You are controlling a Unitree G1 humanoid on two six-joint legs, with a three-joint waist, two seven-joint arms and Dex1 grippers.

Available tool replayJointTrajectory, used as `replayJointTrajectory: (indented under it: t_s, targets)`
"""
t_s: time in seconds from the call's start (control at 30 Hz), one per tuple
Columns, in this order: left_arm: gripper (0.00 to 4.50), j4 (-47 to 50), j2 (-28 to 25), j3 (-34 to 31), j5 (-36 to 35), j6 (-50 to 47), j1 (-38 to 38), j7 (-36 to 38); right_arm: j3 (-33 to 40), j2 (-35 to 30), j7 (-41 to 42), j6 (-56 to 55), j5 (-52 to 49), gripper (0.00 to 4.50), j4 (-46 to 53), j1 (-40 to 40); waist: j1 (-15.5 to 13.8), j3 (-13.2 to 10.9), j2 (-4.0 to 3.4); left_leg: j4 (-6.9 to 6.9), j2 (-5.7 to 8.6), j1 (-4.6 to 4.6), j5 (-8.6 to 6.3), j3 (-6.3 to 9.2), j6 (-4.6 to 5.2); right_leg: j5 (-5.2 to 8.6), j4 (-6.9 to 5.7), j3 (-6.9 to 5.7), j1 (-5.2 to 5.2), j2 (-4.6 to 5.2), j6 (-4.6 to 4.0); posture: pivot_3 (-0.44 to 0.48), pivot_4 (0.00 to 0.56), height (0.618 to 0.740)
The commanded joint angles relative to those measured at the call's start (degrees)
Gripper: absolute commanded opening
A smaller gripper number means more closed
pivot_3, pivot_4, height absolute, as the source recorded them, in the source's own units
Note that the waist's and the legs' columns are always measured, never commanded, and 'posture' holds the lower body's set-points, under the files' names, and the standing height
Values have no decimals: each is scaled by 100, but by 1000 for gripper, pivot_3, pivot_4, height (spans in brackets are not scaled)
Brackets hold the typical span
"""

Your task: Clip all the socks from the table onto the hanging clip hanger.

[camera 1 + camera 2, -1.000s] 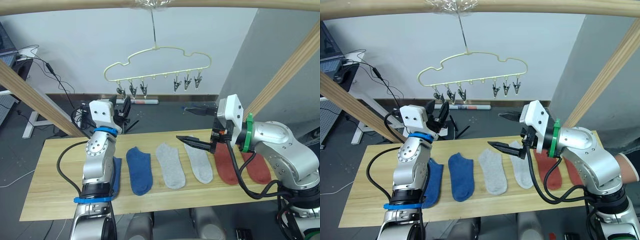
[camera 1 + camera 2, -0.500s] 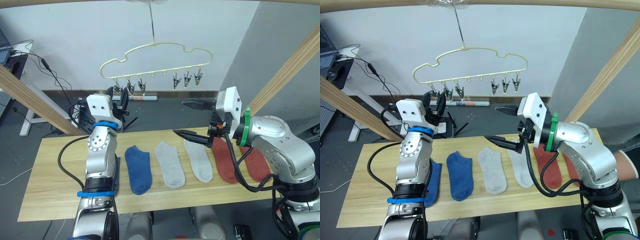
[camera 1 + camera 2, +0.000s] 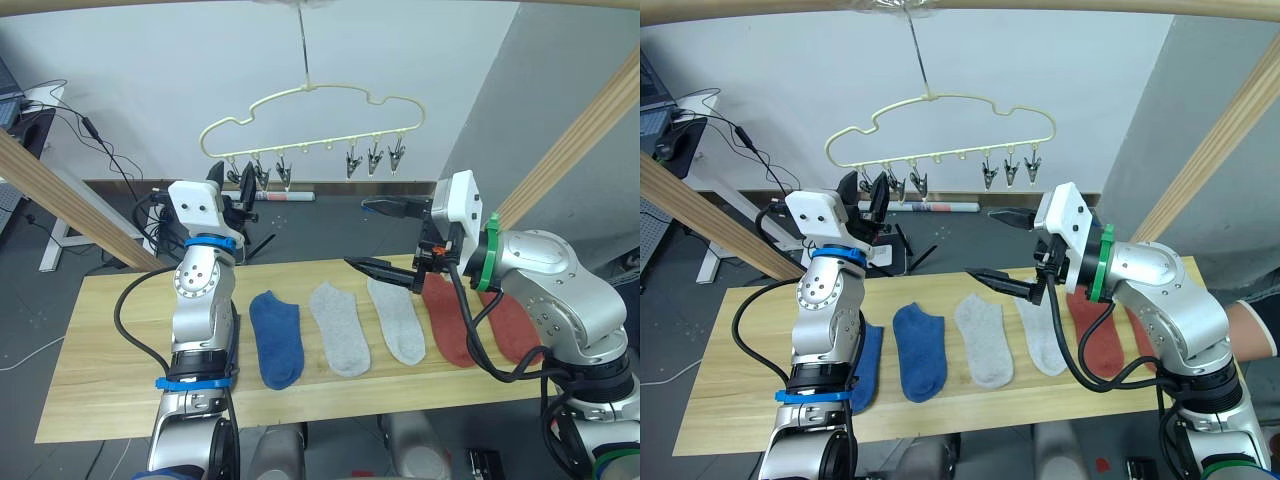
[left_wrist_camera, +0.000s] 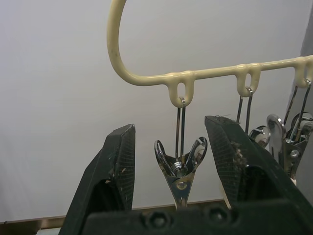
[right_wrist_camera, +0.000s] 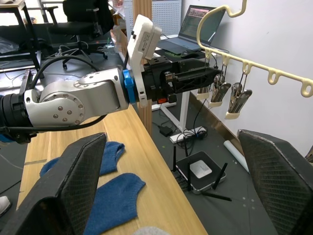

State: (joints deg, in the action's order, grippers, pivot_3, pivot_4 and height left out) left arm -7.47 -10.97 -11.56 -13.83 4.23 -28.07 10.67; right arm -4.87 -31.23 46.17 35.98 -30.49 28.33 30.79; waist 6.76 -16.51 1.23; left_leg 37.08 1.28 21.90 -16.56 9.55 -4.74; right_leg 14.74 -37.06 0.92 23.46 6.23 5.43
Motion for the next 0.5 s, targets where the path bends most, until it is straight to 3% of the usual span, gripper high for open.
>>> replayJointTrajectory:
  t_s: [0.03,0.33,0.5]
  targets:
    - [2127,160,8,-6,-5,83,-91,-20,86,-4,19,-111,-74,4500,92,80,0,0,0,0,0,0,0,0,0,0,0,0,0,0,0,-263,306,740]
    - [61,231,-34,-5,21,71,-75,-14,151,-141,-1,-139,9,4500,131,-108,0,0,0,0,0,0,0,0,0,0,-1,0,0,0,0,-259,309,740]
    - [16,503,-115,6,68,-53,2,-32,366,-602,-496,-779,1063,4500,-324,-1180,-30,-6,6,-1,0,4,0,-3,0,0,6,-1,0,1,0,-253,318,740]
